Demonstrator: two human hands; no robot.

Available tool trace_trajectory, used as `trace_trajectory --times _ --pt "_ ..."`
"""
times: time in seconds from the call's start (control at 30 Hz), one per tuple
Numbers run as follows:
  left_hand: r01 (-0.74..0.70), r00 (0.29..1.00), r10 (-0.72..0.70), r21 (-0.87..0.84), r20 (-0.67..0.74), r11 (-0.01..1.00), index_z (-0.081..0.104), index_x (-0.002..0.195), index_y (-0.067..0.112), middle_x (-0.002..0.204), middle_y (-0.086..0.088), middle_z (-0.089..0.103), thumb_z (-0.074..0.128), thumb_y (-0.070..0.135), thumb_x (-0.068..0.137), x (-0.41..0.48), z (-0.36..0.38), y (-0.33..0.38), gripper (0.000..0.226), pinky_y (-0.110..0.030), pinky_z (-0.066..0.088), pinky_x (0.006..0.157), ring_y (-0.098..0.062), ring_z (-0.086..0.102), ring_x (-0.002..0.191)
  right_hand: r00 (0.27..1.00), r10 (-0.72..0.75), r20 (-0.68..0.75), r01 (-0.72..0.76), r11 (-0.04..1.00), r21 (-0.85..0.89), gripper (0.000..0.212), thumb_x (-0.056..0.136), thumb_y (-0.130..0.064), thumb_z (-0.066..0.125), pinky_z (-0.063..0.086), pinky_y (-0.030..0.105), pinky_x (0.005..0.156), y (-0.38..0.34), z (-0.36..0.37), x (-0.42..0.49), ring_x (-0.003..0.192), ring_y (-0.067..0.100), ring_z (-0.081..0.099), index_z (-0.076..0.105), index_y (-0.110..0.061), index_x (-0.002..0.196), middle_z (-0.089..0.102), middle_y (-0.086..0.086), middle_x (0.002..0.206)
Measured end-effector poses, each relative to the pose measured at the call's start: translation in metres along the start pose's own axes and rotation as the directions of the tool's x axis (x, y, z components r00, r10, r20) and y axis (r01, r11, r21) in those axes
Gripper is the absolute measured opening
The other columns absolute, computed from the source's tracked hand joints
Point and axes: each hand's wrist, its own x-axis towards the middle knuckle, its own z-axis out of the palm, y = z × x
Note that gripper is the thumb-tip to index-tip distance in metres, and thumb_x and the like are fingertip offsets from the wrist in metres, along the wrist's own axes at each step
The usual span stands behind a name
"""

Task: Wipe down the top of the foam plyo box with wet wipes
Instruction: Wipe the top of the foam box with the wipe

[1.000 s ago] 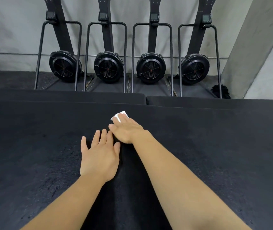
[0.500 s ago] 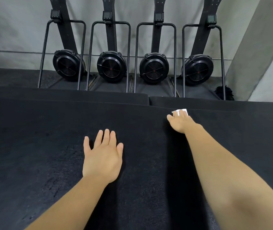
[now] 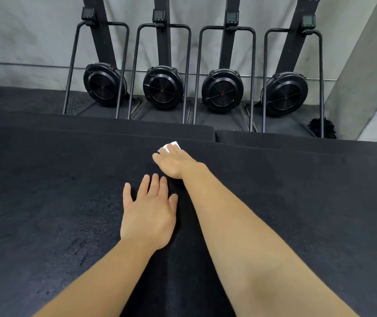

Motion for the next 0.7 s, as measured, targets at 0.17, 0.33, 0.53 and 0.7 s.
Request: trace_trajectory --times 0.17,0.33,0.53,0.7 --pt "0.006 1.000 -0.007 0.013 0.010 1.000 0.000 0.155 0.020 0.163 0.004 -0.003 0.000 0.045 0.099 0.001 0.000 0.001 0.061 -0.050 -0.011 0.117 -0.015 -0.011 0.149 0.987 0.062 -0.152 -0.062 0.998 0.000 0.051 0.098 -0.038 0.036 0.038 0.037 0.096 0.043 -0.022 -0.001 0.132 0.027 0.042 0.041 -0.029 0.148 0.028 -0.001 0.153" --pt "0.007 1.000 -0.008 0.029 0.019 1.000 0.000 0.155 0.020 0.163 0.004 -0.003 0.001 0.044 0.099 0.001 0.000 0.000 0.061 -0.049 -0.010 0.117 -0.015 -0.011 0.149 0.942 0.260 -0.213 -0.265 0.964 0.004 0.055 0.098 -0.040 0.034 0.036 0.044 0.107 0.121 -0.055 -0.020 0.135 0.032 0.039 0.035 -0.028 0.151 0.025 0.002 0.156" --pt "0.005 1.000 -0.005 0.008 0.024 1.000 -0.001 0.155 0.020 0.163 0.004 -0.005 0.001 0.044 0.100 0.001 0.000 0.000 0.060 -0.049 -0.011 0.117 -0.015 -0.012 0.149 0.881 0.432 -0.194 -0.446 0.894 -0.035 0.058 0.102 -0.044 0.028 0.024 0.044 0.117 0.162 -0.080 -0.029 0.145 0.033 0.024 0.024 -0.025 0.157 0.017 0.005 0.161" --pt "0.006 1.000 -0.006 0.003 0.021 1.000 -0.002 0.155 0.019 0.163 0.003 -0.005 0.002 0.044 0.101 0.001 0.001 0.000 0.060 -0.049 -0.012 0.117 -0.016 -0.013 0.149 0.906 0.362 -0.220 -0.373 0.928 -0.010 0.061 0.100 -0.047 0.032 0.029 0.043 0.114 0.124 -0.061 -0.020 0.141 0.032 0.032 0.032 -0.018 0.154 0.025 0.011 0.156"
